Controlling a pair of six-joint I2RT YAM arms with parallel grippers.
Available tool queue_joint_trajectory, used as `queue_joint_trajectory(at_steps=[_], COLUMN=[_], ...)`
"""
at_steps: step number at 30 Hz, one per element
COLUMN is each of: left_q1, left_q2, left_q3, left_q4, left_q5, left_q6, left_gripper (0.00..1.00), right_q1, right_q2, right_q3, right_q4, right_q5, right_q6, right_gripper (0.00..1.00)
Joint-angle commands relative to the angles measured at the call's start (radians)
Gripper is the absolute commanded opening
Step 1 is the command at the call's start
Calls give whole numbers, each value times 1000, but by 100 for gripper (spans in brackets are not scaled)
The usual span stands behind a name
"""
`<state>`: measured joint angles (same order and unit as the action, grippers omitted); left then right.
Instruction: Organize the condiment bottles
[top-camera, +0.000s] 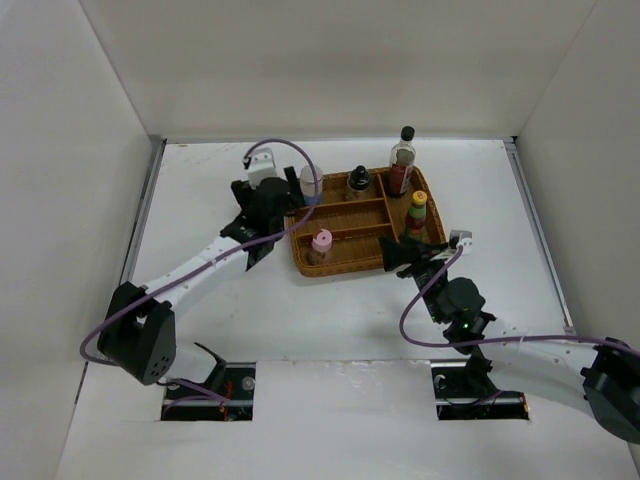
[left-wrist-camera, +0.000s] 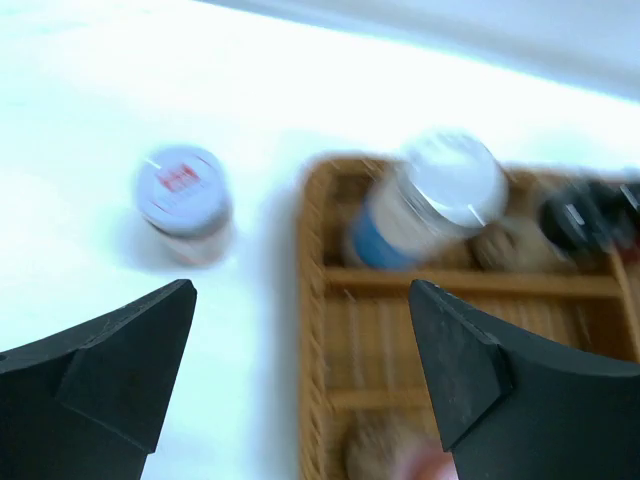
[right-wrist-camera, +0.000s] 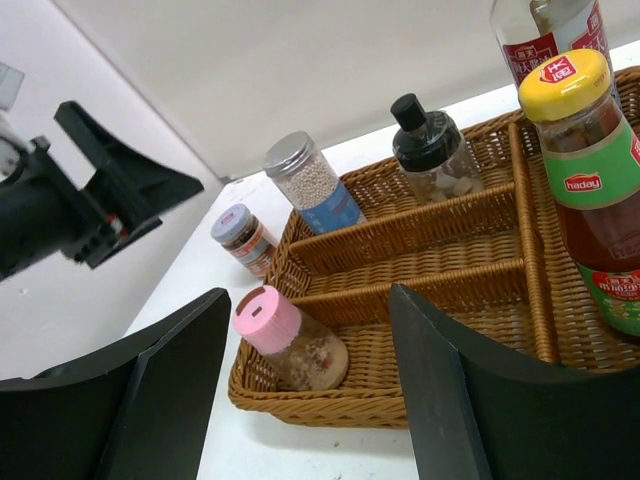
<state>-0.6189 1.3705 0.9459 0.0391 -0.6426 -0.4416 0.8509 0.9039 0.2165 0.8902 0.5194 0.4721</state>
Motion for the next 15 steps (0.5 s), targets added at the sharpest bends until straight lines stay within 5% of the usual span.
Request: queue_joint_trajectory(at_steps=[1,7,15], left_q1=[118,261,319], left_q2=[65,244,392], left_q3=[69,183,277], left_q4=[51,42,-5], left_q5=[-8,119,150], left_q6=[-8,-6,1], left_gripper=[89,90,89], right_q1=[1,9,12], right_q2=[-2,-5,13], right_q3=[37,40,46], right_q4=[39,39,39], right_q5=[-4,-12,-15], right_q6=[0,-1,-1], right_gripper=[71,72,73])
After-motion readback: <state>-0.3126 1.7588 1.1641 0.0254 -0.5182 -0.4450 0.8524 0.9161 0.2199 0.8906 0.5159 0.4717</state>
